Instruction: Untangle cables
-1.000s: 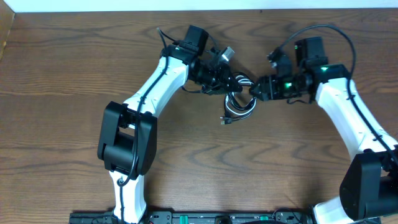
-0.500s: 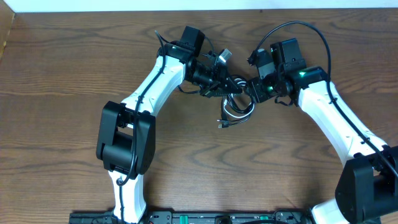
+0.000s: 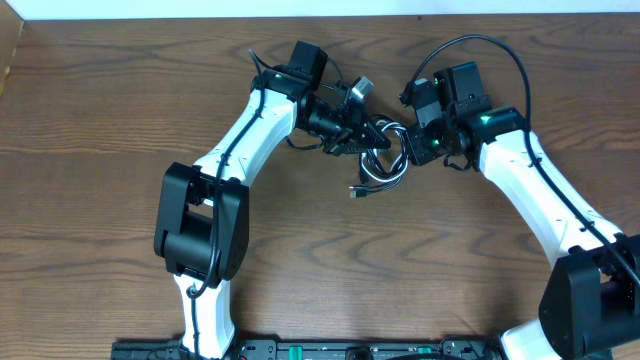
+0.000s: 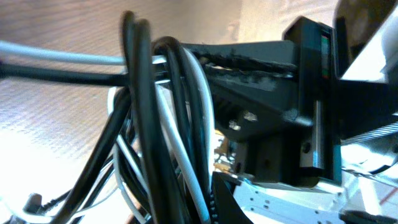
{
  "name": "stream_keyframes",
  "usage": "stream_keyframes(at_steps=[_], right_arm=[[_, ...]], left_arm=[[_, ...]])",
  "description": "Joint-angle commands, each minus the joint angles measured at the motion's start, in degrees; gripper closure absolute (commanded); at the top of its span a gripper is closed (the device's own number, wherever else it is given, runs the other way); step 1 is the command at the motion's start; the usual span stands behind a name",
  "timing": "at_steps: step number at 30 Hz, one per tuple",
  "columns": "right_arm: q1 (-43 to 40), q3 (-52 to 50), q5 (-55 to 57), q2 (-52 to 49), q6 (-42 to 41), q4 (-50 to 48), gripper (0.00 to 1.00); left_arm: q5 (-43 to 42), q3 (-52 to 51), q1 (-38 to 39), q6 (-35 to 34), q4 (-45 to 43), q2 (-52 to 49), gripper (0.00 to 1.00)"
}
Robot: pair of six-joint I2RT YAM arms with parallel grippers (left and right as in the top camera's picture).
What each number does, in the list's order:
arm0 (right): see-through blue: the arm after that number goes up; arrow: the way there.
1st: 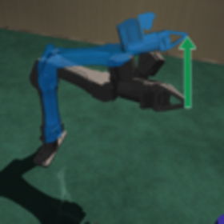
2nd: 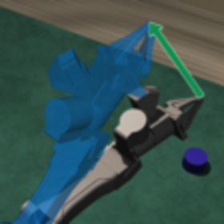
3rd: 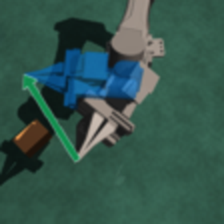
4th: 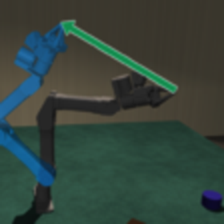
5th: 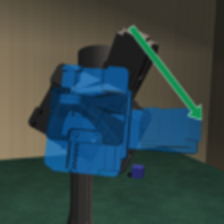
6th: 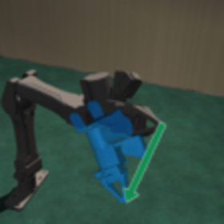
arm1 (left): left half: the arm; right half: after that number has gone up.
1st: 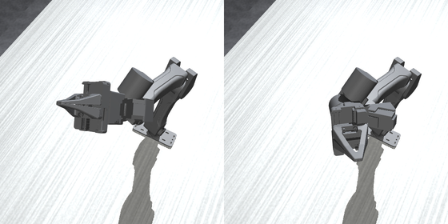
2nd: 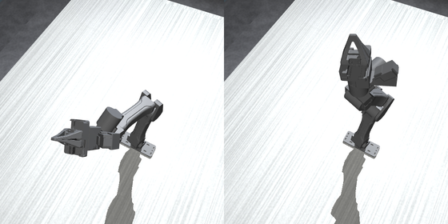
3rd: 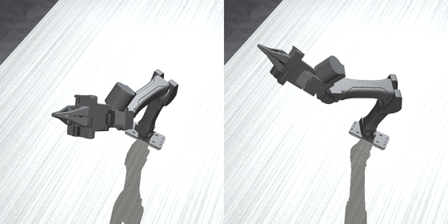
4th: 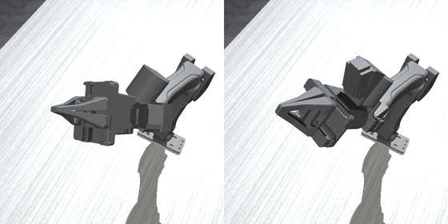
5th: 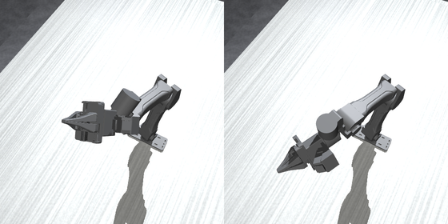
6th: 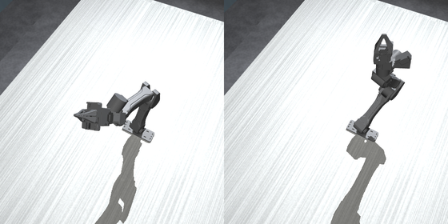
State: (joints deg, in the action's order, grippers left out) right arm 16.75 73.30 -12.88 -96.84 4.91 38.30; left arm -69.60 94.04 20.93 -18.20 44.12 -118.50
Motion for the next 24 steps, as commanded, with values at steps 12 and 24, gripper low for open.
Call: stream_keyframes(at_steps=[12,24], right_arm=[[-11.45,0.72,0.70,10.08,-28.20,7.41,0.99],[-13.18,-0.26,5.42,-2.64,-30.80,12.83,0.99]], left_arm=[[10.29,-0.39,-0.13,0.11,0.42,1.27,0.93],[10.29,-0.39,-0.13,0.13,0.42,1.27,0.93]])
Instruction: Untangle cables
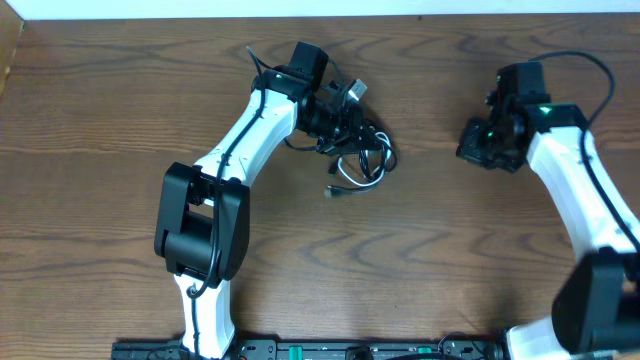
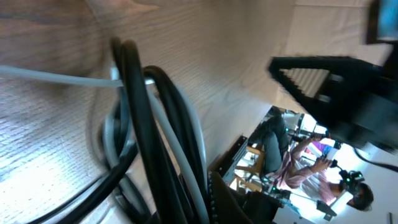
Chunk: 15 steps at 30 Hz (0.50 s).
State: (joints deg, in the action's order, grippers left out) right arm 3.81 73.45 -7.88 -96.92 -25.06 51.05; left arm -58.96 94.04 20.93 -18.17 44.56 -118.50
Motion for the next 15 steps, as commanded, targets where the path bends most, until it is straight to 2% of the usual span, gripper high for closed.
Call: stream_keyframes(at_steps=[1,5,8,10,12,15], right_arm=[[-0.24,-0.42,-2.08,-3.30,1.29,-0.24,0.99],[-0.11,-0.15,-15.23,-3.21,12.79,-2.93,0.95],[0.07,0.26,-22.01,-1.95,18.71,-4.87,0.79],[0.26,0.37,-26.03,-0.87,22.69,-6.21,0.59],[0.48,0.37,-29.31,-0.44,25.55,-7.61,0.43],[1.68,0.35,-30.18,-0.76,26.12,-9.33,0.37]], left_arm=[[-0.37,-0.39,-0.13,0.11,0.00,1.27,0.93],[-0.57,-0.39,-0.13,0.09,-0.02,1.27,0.92],[-0.70,-0.39,-0.13,0.09,0.00,1.27,0.93],[-1.81,-0.39,-0.13,0.09,-0.02,1.27,0.92],[-2.75,-0.39,-0.13,0.09,-0.02,1.27,0.93],[-4.48,-0.39,-0.13,0.02,-0.02,1.27,0.93]])
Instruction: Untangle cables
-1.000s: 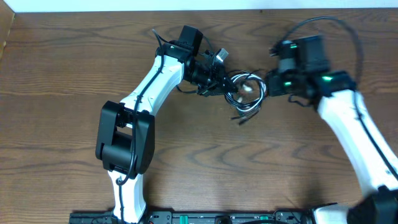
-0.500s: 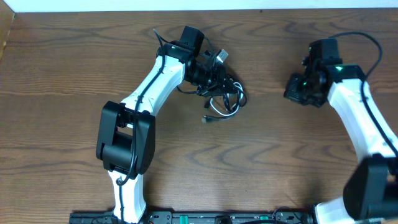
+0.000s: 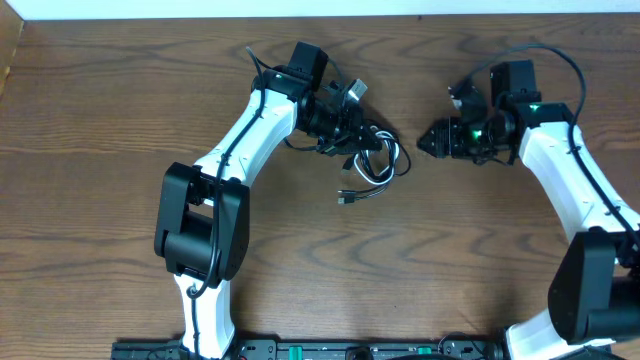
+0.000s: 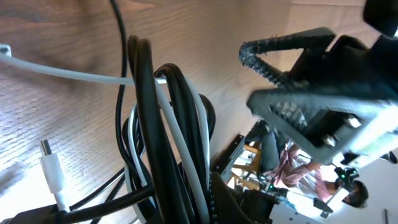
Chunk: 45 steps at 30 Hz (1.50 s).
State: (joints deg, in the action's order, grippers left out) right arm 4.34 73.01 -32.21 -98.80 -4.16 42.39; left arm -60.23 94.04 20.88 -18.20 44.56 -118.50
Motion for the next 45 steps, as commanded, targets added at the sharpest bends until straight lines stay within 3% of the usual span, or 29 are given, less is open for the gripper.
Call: stream_keyframes(at_steps=[1,6,9,17,20,27,32,37,45], right_arm=[[1.79,0.79,-5.90,0.94,6.10,-1.14,0.37],[6.19,0.76,-4.76,-0.74,10.19,-2.95,0.35],[8.33,0.74,-1.18,-1.97,10.25,-2.99,0.39],[9.11,0.74,2.56,-5.97,9.01,-4.96,0.75],[8.52,0.76,2.80,-6.25,7.28,-5.14,0.99],[2.69,0.81,3.23,1.27,-1.16,-0.79,0.99],[-3.65,0.81,9.60,6.51,-9.14,5.57,0.99],[-5.90,-0.92,12.20,6.08,-11.19,9.27,0.99],[-5.75,-7.89,15.15,2.03,-17.09,6.93,0.99]], left_arm=[[-3.74,-0.39,-0.09,0.04,-0.04,1.27,0.92],[-3.85,-0.39,-0.09,-1.01,-0.02,1.27,0.92],[-3.87,-0.39,-0.09,-1.03,-0.02,1.27,0.93],[-3.85,-0.39,-0.09,-1.01,-0.04,1.27,0.93],[-3.74,-0.39,-0.11,-0.96,-0.09,1.27,0.93],[4.50,-0.39,-1.51,-0.74,-0.22,1.27,0.93],[5.51,-0.39,-3.28,-0.74,-0.24,1.27,0.93],[5.49,-0.39,-4.83,-0.74,-0.26,1.27,0.93],[5.14,-0.39,-5.49,-0.74,-0.26,1.27,0.93]])
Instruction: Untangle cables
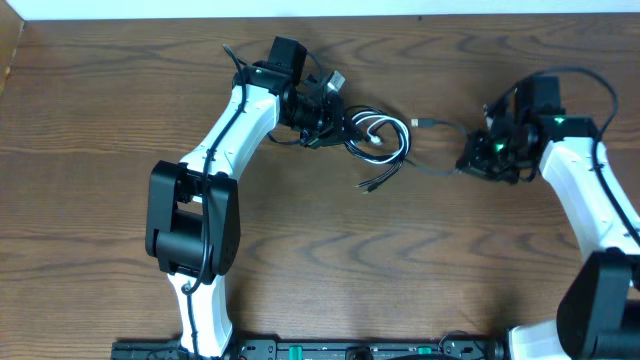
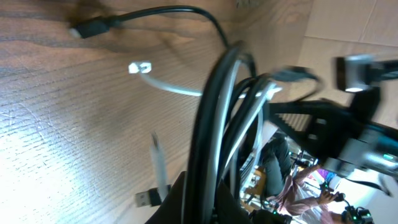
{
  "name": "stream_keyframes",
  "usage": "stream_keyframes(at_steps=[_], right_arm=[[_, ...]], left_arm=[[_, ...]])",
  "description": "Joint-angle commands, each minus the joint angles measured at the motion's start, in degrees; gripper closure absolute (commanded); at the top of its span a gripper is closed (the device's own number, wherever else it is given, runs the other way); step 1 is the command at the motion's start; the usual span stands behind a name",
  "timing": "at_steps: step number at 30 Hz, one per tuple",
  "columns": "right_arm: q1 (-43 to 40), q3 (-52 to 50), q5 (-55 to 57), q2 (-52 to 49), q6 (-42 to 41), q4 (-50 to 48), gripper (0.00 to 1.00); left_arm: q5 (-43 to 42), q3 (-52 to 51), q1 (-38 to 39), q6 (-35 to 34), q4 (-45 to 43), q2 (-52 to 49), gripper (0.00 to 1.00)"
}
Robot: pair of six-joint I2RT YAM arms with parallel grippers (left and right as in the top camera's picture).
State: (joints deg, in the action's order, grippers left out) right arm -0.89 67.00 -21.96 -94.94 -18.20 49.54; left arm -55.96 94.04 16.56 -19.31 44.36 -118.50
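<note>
A bundle of black, grey and white cables [image 1: 380, 138] lies in loops at the back middle of the table. My left gripper [image 1: 338, 128] is shut on the bundle's left side; in the left wrist view the strands [image 2: 214, 130] run straight between its jaws. One thin black cable [image 1: 432, 165] stretches from the bundle to the right, into my right gripper [image 1: 473, 160], which appears shut on its end. Loose plugs show: a white one [image 2: 140, 67], a black one [image 2: 84, 29] and a USB plug [image 2: 149, 199].
The wooden table [image 1: 320, 260] is bare in front of the arms. A loose cable end [image 1: 372, 183] trails toward the front from the bundle, and a small plug [image 1: 425, 122] lies between the bundle and the right gripper.
My left gripper has shifted left and back with the bundle. My right gripper, then open and pointing at the bundle, is now farther right with a black cable stretched to it.
Both grippers were together at the tangled bundle. Then the right gripper stood far to the right with nothing, the left still holding. It was back near the bundle, open. Now it is away to the right, with one black strand drawn out.
</note>
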Motion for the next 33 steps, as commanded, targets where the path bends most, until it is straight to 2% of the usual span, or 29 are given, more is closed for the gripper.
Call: stream_keyframes(at_steps=[1,3,6,7,9,14,15,17,20,23,26,30,33], right_arm=[[-0.52,-2.25,4.87,-2.38,-3.06,-0.59,0.99],[-0.52,-2.32,4.90,-3.04,-3.02,-0.61,0.96],[-0.57,-2.29,4.92,-3.15,-2.99,-0.72,0.78],[-0.57,-2.29,4.92,-3.13,-2.99,-0.83,0.69],[-0.59,-2.29,5.40,-3.17,-2.99,-1.18,0.59],[-0.57,-2.29,3.21,-3.17,-1.38,-3.30,0.57],[-0.57,-2.29,0.28,-3.17,0.63,-4.20,0.57],[-0.57,-2.27,-7.80,-3.17,6.36,-6.73,0.63],[-0.52,-1.84,-18.29,-3.10,11.80,-10.23,0.65],[-0.42,-0.72,-22.99,-3.10,12.26,-12.44,0.64],[0.46,-0.24,-26.16,-3.10,11.06,-14.36,0.63],[2.99,-0.24,-26.40,-3.10,7.32,-17.55,0.65],[4.70,-0.24,-26.45,-3.10,1.49,-20.90,0.65]], left_arm=[[0.35,-0.39,-1.18,0.42,-0.15,1.27,0.93],[-1.97,-0.39,-1.18,1.75,-0.85,1.27,0.92],[-6.27,-0.39,-1.18,2.80,-3.13,1.29,0.93],[-7.74,-0.39,-1.18,2.80,-4.11,1.29,0.93],[-11.65,-0.39,-1.18,2.75,-6.67,1.29,0.93],[-20.94,-0.39,-1.01,2.71,-10.64,1.40,0.92],[-21.75,-0.39,-0.92,2.71,-10.60,1.42,0.93],[-22.53,-0.39,-0.79,2.71,-10.62,1.55,0.93],[-22.40,-0.39,-0.68,2.75,-10.71,2.16,0.93],[-19.89,-0.39,-0.68,2.73,-10.80,3.50,0.93],[-13.75,-0.39,-0.17,2.73,-10.14,5.75,0.93],[1.16,-0.39,2.49,2.73,-7.02,9.35,0.93],[12.28,-0.39,5.46,2.64,-3.89,10.62,0.93]])
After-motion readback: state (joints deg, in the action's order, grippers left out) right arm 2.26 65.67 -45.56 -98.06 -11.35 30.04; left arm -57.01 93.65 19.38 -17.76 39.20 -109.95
